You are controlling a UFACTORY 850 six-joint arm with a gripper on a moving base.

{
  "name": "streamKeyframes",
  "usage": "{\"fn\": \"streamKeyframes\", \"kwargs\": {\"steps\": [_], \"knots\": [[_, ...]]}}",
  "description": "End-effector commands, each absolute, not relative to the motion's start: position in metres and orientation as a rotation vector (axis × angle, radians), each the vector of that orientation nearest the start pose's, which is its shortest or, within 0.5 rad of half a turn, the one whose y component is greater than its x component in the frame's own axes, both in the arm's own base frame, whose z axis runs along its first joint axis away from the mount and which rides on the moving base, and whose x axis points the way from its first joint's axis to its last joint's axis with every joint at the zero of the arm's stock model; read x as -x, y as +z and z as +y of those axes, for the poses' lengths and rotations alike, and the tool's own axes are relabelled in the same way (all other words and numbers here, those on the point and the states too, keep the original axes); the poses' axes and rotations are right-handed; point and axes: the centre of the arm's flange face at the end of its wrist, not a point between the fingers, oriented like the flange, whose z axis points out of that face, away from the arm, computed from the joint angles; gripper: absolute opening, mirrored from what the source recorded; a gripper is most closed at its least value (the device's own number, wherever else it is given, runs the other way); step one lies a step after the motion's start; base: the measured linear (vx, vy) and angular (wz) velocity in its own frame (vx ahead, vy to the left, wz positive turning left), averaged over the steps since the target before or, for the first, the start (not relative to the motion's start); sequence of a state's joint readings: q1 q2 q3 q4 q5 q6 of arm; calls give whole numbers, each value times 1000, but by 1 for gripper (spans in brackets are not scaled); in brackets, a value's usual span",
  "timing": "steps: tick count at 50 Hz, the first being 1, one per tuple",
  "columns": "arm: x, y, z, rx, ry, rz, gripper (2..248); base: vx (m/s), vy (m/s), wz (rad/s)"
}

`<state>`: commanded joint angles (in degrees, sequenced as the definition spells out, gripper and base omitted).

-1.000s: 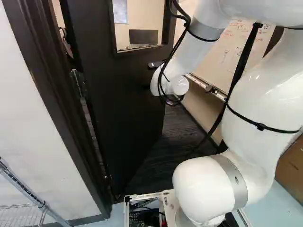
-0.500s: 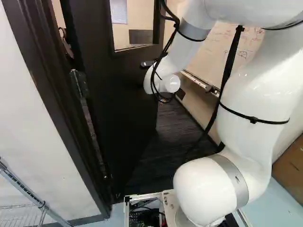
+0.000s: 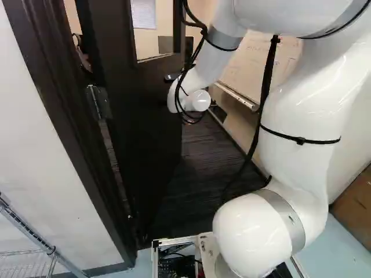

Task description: Open the door and move inside

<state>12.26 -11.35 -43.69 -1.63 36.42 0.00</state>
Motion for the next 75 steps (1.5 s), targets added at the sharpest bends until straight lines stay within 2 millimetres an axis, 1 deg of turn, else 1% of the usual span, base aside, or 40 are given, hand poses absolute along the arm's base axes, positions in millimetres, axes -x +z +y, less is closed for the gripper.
{"fn": "streamKeyframes", "kwargs": {"steps": [23,57,75], "knots": [[-524,432,144,2450,-1689,-274,247,0,0,0],[-553,429,200,2388,-1679,-356,247,0,0,0],[-564,426,230,2354,-1674,-399,247,0,0,0]]}}
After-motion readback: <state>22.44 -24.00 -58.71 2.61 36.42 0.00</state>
